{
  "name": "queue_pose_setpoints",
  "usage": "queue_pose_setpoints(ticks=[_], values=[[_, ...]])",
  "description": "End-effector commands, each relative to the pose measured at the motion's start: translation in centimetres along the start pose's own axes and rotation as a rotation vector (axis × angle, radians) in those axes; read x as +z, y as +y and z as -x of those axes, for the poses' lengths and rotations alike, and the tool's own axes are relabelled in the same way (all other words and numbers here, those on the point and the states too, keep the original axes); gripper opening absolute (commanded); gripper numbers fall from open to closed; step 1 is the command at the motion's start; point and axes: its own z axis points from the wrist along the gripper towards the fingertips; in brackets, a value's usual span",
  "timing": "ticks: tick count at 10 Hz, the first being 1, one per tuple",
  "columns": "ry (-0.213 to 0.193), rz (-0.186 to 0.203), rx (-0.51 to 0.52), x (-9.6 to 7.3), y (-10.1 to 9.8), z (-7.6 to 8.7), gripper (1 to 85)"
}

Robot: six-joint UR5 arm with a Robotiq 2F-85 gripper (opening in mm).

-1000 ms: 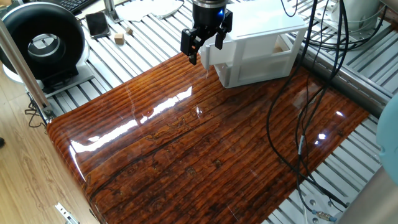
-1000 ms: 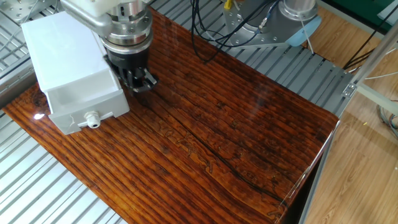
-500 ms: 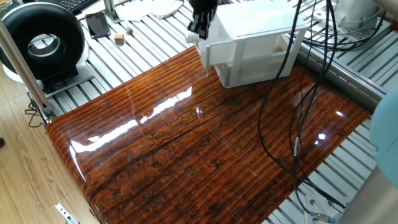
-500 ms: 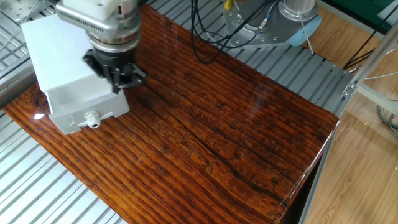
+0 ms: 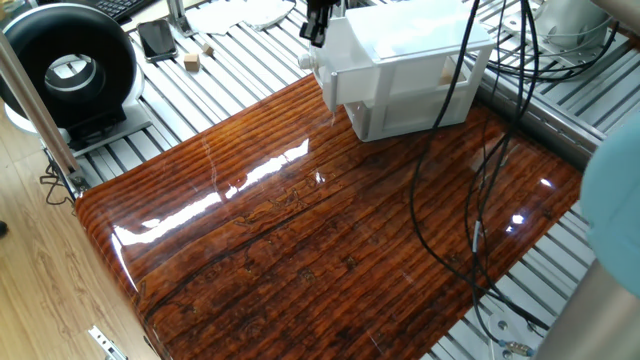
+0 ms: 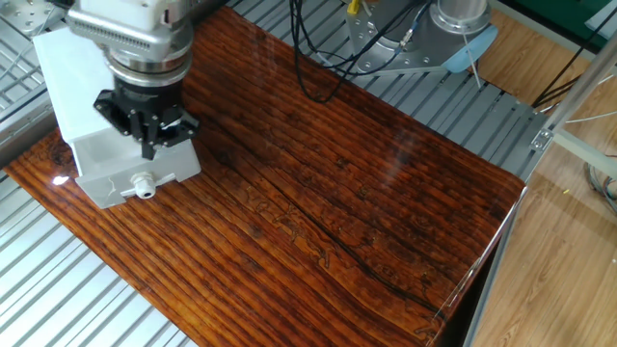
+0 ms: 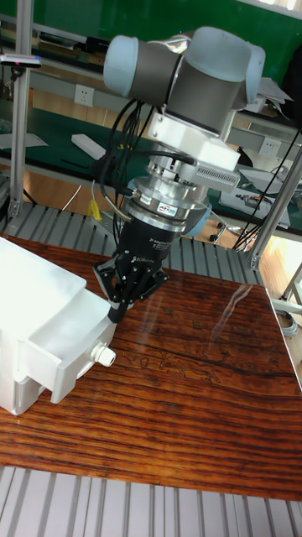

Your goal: Use the gripper to push and close the drawer

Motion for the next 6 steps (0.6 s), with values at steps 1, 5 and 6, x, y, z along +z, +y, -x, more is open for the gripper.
queue_pose_setpoints(ticks=[1,5,6], values=[[-0.034,0.036,0.009,0.4,0.3,1.6,37.0],[-0.058,0.040,0.004,1.0,0.7,2.8,47.7],[-0.064,0.048,0.010,1.1,0.9,3.0,50.0]])
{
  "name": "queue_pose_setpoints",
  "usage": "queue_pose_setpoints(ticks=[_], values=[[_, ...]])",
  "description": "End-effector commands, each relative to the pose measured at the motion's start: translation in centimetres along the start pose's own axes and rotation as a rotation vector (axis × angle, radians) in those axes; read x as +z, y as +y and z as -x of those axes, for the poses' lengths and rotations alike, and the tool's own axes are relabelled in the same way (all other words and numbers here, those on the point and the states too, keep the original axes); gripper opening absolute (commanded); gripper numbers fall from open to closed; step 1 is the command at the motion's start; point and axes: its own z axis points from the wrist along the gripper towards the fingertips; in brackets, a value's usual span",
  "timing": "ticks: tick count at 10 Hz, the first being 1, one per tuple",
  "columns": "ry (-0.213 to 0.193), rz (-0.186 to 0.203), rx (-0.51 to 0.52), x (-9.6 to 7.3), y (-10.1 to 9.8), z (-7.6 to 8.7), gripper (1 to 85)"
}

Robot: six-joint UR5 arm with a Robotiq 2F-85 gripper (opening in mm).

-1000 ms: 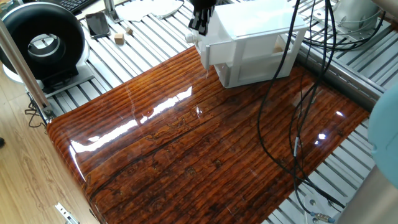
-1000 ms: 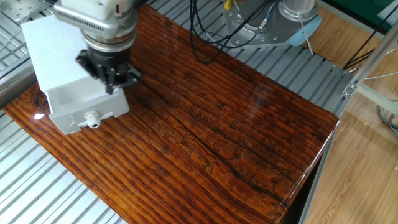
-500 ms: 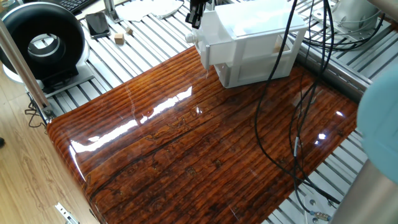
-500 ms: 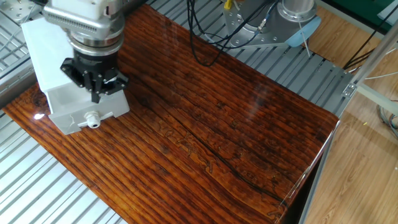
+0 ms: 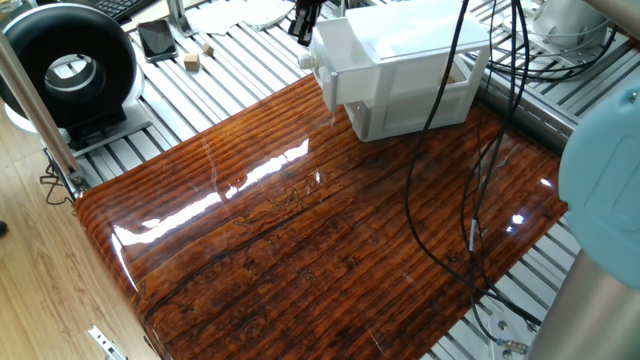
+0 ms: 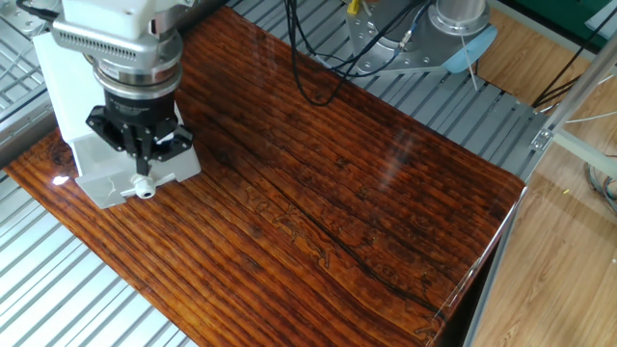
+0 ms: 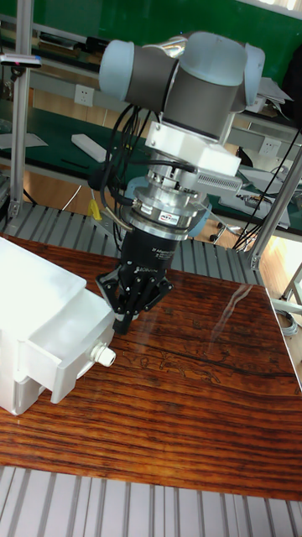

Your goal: Use the gripper to push and close the drawer

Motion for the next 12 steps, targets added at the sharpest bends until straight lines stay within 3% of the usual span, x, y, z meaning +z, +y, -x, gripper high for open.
queue_pose_setpoints(ticks=[1,2,5,9,12], values=[[-0.025,0.018,0.011,0.4,0.4,0.9,51.3],[-0.019,0.005,0.005,0.5,0.0,0.7,52.0],[-0.019,0.016,0.094,0.6,0.2,0.5,51.7],[-0.024,0.001,0.062,1.4,-0.1,0.3,49.7],[-0.039,0.006,0.060,2.3,0.2,0.5,43.0]])
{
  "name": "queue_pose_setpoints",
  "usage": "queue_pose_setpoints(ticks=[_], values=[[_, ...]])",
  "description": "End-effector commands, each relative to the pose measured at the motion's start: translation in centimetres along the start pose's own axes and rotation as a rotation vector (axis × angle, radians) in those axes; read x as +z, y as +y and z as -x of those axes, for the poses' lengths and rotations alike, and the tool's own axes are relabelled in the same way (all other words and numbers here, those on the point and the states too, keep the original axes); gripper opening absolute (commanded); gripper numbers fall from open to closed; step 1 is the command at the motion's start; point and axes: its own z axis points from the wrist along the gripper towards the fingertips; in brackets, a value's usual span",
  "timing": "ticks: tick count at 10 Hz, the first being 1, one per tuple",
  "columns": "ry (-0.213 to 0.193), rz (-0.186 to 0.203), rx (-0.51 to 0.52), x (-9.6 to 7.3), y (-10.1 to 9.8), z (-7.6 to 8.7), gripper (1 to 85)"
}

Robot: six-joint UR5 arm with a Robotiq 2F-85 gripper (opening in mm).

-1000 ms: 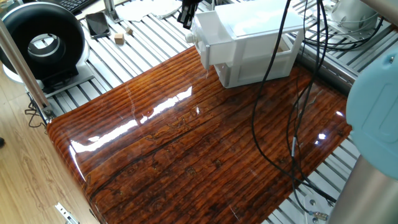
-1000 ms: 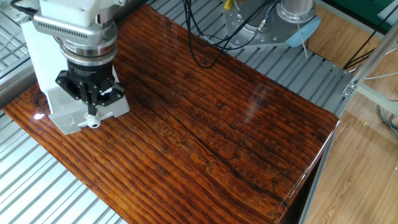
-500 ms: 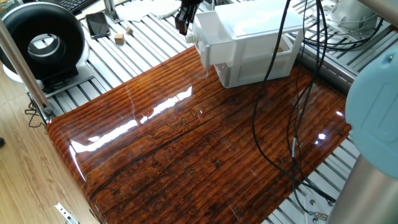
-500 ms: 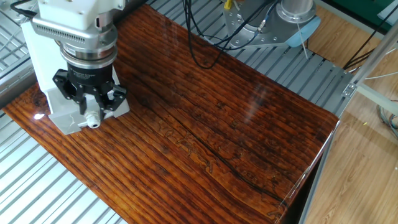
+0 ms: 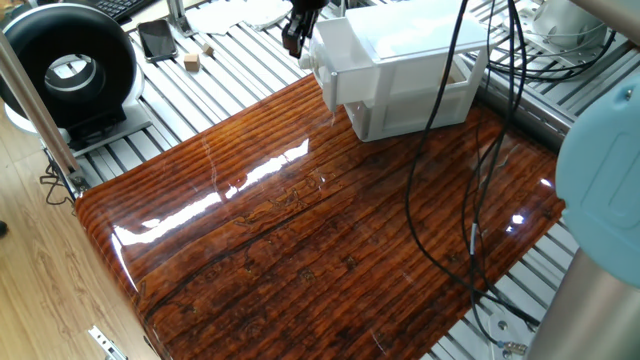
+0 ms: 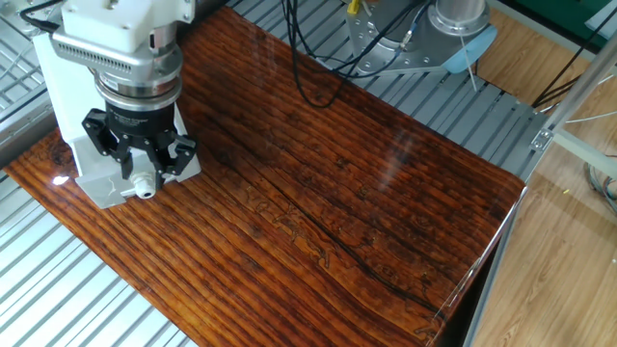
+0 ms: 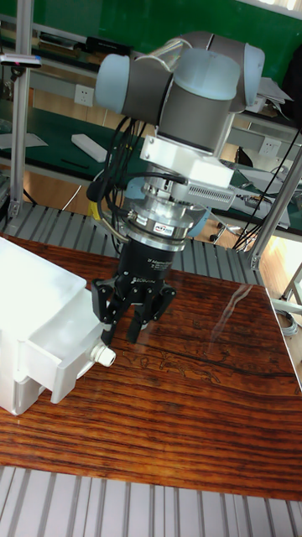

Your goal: Use the gripper to push and close the drawer

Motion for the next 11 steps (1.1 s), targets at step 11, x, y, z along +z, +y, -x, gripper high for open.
queue_pose_setpoints(ticks=[11], values=[[-0.067,0.000,-0.153,2.7,0.1,-0.9,42.3]])
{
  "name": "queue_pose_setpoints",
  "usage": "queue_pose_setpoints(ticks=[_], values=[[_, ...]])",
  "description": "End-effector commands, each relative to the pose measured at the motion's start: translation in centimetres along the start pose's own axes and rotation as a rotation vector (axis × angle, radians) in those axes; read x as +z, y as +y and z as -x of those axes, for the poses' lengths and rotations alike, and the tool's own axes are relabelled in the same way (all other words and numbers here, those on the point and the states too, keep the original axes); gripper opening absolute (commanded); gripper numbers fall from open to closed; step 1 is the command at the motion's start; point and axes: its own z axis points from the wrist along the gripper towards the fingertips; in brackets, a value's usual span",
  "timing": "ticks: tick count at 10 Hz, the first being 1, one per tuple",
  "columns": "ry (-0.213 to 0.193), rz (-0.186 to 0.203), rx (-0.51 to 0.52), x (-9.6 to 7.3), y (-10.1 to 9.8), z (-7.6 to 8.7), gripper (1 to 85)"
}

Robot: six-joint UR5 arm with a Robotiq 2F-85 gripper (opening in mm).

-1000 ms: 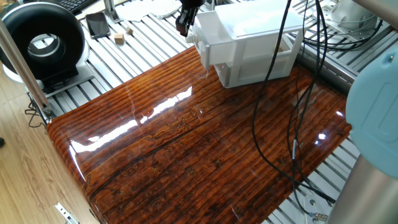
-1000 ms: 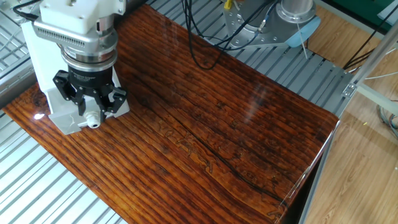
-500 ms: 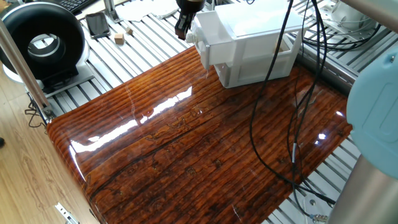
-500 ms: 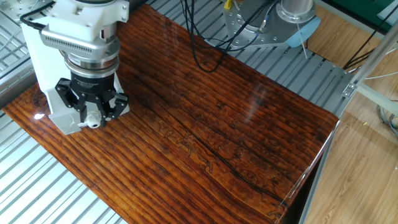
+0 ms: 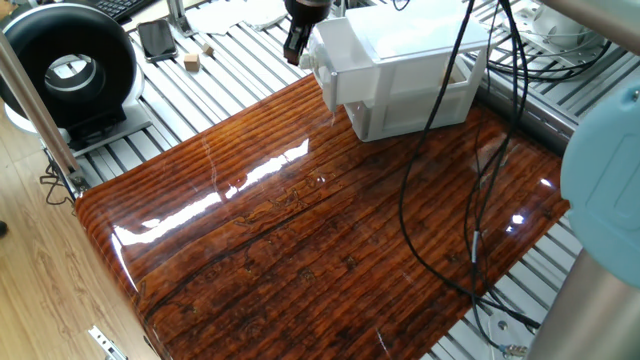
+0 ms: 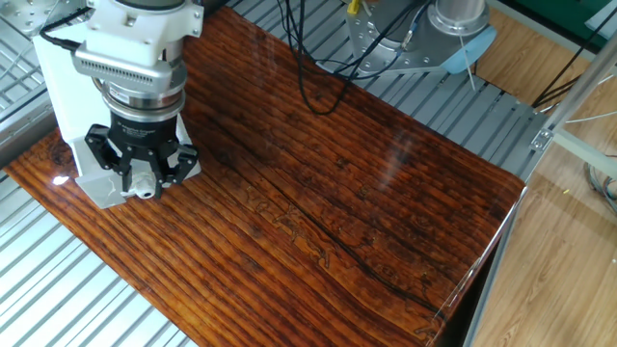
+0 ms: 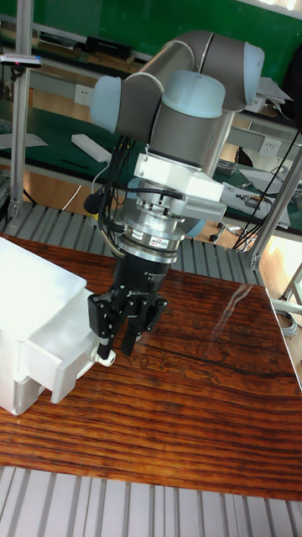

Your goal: Use the gripper to push and close the drawer

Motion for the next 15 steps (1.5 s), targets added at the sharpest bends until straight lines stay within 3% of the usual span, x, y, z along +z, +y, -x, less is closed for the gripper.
queue_pose_setpoints(ticks=[1,5,8,15], values=[[-0.019,0.039,-0.019,0.4,0.8,-1.1,42.3],[0.032,0.044,-0.077,-0.3,0.6,-2.8,42.7],[0.053,0.043,-0.086,-1.0,0.3,-2.9,42.3],[0.046,0.057,-0.101,-1.6,-0.1,-3.6,42.3]])
